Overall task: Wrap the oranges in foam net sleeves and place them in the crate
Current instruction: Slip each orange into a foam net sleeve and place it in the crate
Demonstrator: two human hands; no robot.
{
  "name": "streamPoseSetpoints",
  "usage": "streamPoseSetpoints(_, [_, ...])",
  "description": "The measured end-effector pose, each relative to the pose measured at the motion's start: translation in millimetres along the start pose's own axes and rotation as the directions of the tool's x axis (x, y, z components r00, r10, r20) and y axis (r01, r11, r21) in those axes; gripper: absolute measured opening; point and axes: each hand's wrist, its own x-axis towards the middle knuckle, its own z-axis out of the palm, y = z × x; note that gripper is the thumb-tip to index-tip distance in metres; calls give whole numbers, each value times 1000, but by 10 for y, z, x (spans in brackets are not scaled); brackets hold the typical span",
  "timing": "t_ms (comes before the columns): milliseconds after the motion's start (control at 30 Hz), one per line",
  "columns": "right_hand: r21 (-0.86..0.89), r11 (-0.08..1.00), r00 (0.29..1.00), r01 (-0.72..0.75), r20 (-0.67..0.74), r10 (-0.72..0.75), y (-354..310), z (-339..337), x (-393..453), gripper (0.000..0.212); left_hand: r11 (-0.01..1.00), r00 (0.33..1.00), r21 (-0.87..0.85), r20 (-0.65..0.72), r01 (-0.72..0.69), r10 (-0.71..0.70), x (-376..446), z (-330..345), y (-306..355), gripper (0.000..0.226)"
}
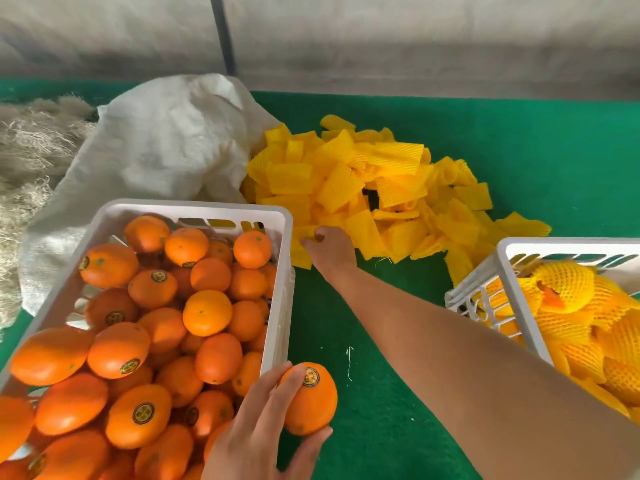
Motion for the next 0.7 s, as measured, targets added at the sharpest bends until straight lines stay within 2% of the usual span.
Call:
streamPoseSetpoints(100, [66, 998, 999, -18, -32, 20, -35, -211, -229, 29, 998, 1000, -55, 1, -10, 10, -12, 30, -4, 74])
streamPoseSetpoints(233, [191, 981, 1000, -30, 3, 30, 18, -819, -785, 56, 995, 998, -92, 53, 46, -41, -8, -11, 37, 73])
streamPoseSetpoints(300, [248, 967, 998, -58, 9, 57, 92, -1148, -1177, 52, 992, 996, -101, 42, 81, -77, -7, -45, 52, 70])
streamPoseSetpoints(400, [385, 915, 992, -123, 21, 124, 193, -1575, -1764, 29, 980, 989, -138, 61, 143, -135, -34, -91, 65, 68])
streamPoseSetpoints(467, [462, 873, 987, -159, 54, 151, 200, -1800, -2145, 39, 968, 983, -177, 61, 179, -170, -71, -117, 85, 67])
streamPoseSetpoints(567, [561, 809, 984, -178, 88, 155, 159, -2039, -2632, 32, 933, 965, -247, 74, 262, -251, -121, -164, 123, 60])
streamPoseSetpoints(633, [607, 779, 988, -156, 98, 122, 105, -2153, -2885, 25, 842, 938, -417, 104, 343, -331, -124, -220, 204, 51])
streamPoseSetpoints(667, [623, 769, 990, -141, 98, 102, 80, -2200, -2993, 24, 732, 914, -561, 125, 386, -387, -109, -272, 274, 45])
streamPoseSetpoints(700, [641, 755, 991, -134, 102, 89, 58, -2241, -3082, 24, 569, 879, -707, 160, 419, -449, -81, -336, 367, 40])
